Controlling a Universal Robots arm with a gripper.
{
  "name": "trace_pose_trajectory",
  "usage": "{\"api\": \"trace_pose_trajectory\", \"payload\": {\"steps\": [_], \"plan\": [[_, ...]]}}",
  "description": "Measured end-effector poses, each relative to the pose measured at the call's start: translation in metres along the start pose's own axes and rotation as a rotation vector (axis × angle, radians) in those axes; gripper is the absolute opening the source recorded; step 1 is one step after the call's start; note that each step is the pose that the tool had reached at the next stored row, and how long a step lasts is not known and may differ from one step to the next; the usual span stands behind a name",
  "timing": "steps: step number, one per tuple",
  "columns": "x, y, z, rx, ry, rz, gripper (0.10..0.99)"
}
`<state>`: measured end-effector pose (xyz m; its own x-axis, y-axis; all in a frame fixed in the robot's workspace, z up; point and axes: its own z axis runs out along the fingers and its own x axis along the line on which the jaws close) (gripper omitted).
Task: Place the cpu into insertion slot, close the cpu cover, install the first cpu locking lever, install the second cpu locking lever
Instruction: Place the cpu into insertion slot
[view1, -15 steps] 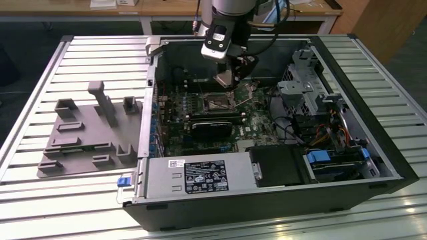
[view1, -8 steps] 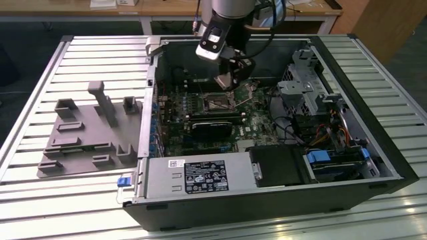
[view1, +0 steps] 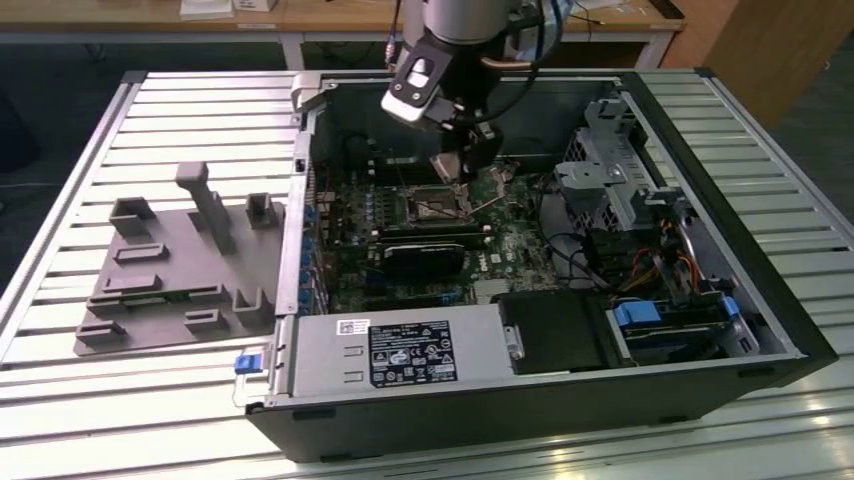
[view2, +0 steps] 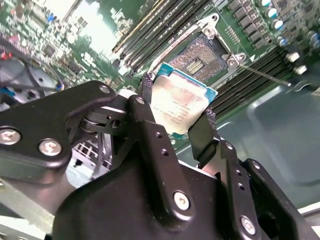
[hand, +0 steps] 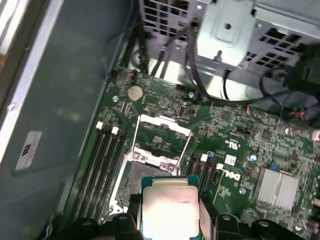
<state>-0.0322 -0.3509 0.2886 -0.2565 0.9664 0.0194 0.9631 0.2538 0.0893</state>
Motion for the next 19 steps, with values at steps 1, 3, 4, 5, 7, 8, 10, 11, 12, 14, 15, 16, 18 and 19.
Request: {"api": "trace_pose_trajectory", "payload": {"steps": [1, 3, 4, 5, 7, 8, 10, 11, 12, 14, 15, 16, 18, 19], "plan": [[0.0, -0.0001, 0.0009, 0.0, -0.0018, 0.02, 0.541], [0.0, -0.0002, 0.0025, -0.001, -0.005, 0.055, 0.541], [-0.0001, -0.0003, 0.0033, -0.001, -0.0065, 0.073, 0.541], [-0.0001, -0.0004, 0.0041, -0.002, -0.0081, 0.091, 0.541], [-0.0001, -0.0005, 0.0058, -0.002, -0.0114, 0.127, 0.541], [-0.0002, -0.0006, 0.0068, -0.003, -0.0132, 0.146, 0.541], [-0.0002, -0.0008, 0.0089, -0.003, -0.0164, 0.181, 0.541], [-0.0001, -0.0009, 0.01, -0.004, -0.0177, 0.196, 0.541], [0.0, -0.0012, 0.0111, -0.004, -0.0189, 0.21, 0.541], [0.0007, -0.0018, 0.0136, -0.004, -0.0209, 0.23, 0.541], [0.0012, -0.0022, 0.015, -0.005, -0.0216, 0.237, 0.541], [0.0016, -0.0028, 0.0166, -0.005, -0.0221, 0.242, 0.541], [0.0025, -0.0035, 0.0197, -0.005, -0.0225, 0.246, 0.541], [0.0029, -0.0037, 0.0214, -0.005, -0.0225, 0.247, 0.541]]}}
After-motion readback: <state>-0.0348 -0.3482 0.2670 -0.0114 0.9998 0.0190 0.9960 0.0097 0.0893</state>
